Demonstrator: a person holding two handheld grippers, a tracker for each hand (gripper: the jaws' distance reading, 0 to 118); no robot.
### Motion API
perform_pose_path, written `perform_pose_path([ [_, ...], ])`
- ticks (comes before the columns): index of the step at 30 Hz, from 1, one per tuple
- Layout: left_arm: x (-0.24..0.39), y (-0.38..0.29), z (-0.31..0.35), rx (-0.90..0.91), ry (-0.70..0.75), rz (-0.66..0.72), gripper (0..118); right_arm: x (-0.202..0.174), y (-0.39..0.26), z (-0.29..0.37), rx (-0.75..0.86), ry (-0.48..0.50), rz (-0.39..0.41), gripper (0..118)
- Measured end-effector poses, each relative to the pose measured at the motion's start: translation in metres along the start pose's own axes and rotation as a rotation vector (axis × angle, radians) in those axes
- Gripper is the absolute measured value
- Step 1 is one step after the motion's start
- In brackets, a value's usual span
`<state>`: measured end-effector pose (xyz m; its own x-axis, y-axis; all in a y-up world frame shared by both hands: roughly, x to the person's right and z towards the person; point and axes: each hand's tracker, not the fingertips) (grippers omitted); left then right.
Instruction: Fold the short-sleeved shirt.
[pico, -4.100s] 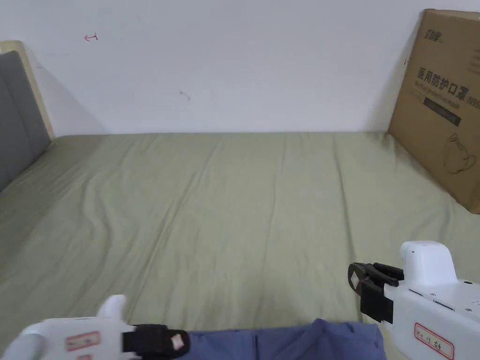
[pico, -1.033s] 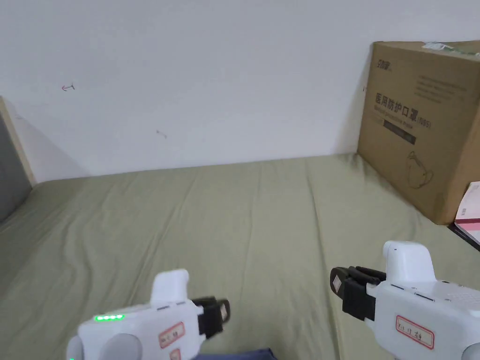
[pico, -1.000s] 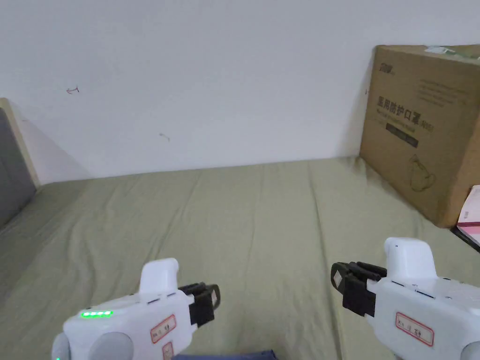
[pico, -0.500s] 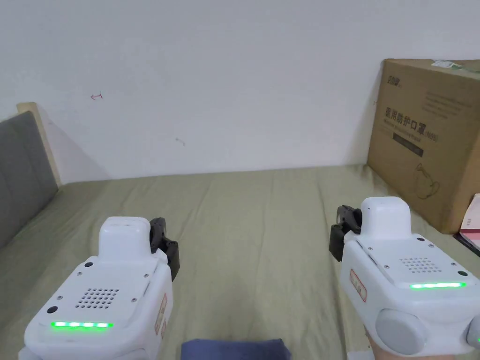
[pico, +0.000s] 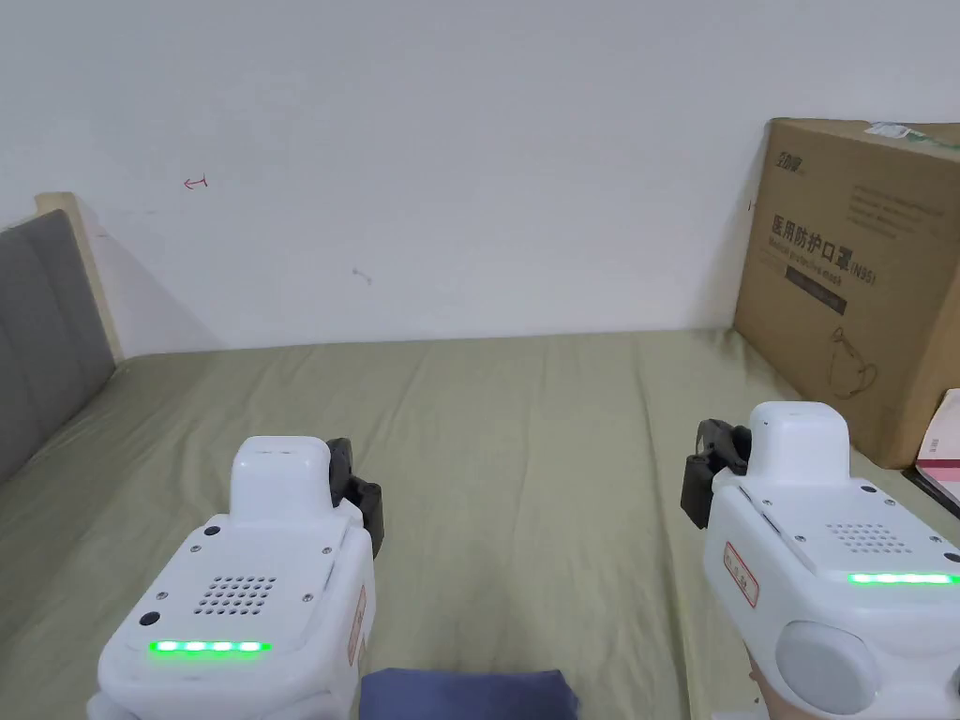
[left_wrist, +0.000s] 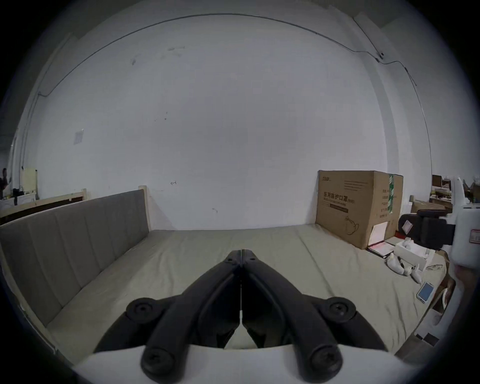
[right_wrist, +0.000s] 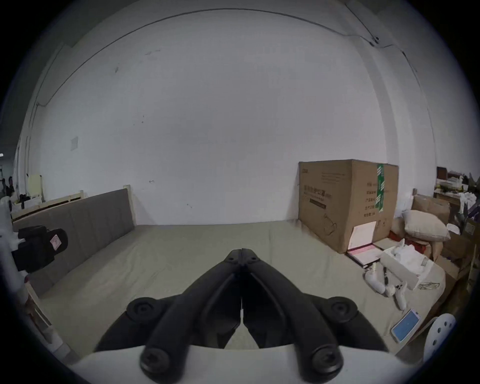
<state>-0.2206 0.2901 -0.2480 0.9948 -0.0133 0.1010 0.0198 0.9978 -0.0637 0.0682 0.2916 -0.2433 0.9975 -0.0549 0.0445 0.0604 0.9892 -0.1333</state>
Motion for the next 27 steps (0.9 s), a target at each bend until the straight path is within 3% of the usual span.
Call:
perform_pose_path([
  [3,-0.009,-0.002,0.009,0.016,0.004,0.019,0,-0.005,-0.011,-0.01,-0.098,0.115,-0.03,0],
  [5,-0.018,-0.006,0.014,0.012,0.006,0.048,0,-0.01,-0.032,-0.031,-0.252,0.233,-0.043,0],
  [9,-0.037,-0.024,0.014,-0.041,0.029,0.053,0,-0.019,-0.1,-0.084,-0.684,0.431,-0.202,0],
  [12,-0.057,-0.041,0.008,-0.125,0.055,0.034,0,-0.021,-0.148,-0.112,-0.937,0.453,-0.169,0],
  [16,-0.089,-0.072,-0.01,-0.294,0.019,0.074,0,-0.016,-0.194,-0.128,-1.111,0.439,-0.013,0],
  [17,-0.096,-0.081,-0.016,-0.351,-0.005,0.096,0,-0.013,-0.201,-0.131,-1.153,0.452,-0.007,0],
  [21,-0.135,-0.129,-0.053,-0.63,-0.267,0.359,1,-0.001,-0.205,-0.132,-1.127,0.489,-0.129,0],
  [22,-0.143,-0.146,-0.064,-0.705,-0.334,0.455,7,0.002,-0.206,-0.132,-1.133,0.486,-0.14,0],
  [23,-0.149,-0.16,-0.072,-0.753,-0.393,0.525,25,0.004,-0.207,-0.133,-1.135,0.489,-0.145,0],
  [26,-0.155,-0.203,-0.091,-0.84,-0.536,0.664,100,0.006,-0.21,-0.134,-1.133,0.515,-0.139,0],
  [27,-0.153,-0.214,-0.097,-0.852,-0.568,0.671,113,0.006,-0.21,-0.133,-1.132,0.522,-0.139,0],
])
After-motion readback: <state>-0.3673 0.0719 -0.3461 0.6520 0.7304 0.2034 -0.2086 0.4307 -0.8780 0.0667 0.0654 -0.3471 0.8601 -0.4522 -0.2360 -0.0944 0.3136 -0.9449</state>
